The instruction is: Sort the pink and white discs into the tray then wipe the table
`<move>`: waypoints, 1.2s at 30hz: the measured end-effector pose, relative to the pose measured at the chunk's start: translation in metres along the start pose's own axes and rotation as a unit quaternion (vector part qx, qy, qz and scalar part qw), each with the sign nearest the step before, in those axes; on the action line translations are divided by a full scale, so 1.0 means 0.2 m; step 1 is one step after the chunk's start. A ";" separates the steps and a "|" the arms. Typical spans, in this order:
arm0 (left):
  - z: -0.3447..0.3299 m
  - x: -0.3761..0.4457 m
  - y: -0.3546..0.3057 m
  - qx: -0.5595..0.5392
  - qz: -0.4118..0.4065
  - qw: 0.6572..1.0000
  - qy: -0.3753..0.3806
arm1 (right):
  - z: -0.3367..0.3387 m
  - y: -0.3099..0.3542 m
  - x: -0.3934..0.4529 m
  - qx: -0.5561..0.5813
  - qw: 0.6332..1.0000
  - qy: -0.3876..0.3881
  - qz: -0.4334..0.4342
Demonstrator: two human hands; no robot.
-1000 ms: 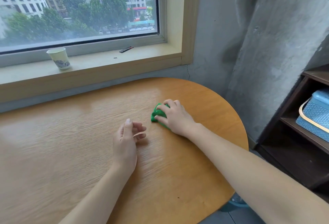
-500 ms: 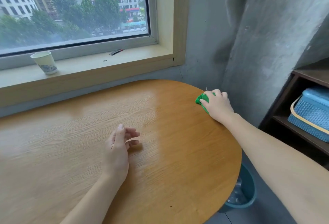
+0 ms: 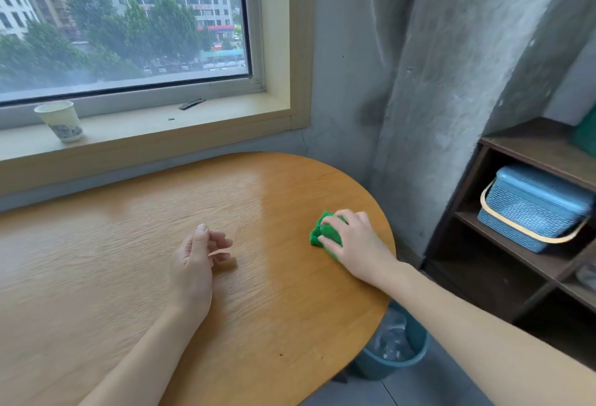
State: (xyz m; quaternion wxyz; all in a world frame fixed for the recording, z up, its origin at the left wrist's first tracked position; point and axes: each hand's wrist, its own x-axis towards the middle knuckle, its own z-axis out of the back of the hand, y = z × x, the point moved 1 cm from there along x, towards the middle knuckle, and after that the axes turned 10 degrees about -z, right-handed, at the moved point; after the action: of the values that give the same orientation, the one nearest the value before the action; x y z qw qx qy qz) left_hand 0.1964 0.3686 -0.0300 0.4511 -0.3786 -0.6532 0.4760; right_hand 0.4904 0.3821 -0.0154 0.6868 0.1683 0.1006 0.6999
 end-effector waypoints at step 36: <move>0.07 -0.14 -0.13 0.176 -0.074 0.979 0.069 | 0.06 0.01 -0.03 -0.028 0.996 -0.020 -0.085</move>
State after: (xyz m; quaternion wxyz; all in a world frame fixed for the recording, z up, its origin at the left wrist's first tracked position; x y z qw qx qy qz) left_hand 0.1900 0.3329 -0.0129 0.5881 -0.2761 -0.5529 0.5217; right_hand 0.4923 0.3759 -0.0048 0.7504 0.1544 0.0814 0.6376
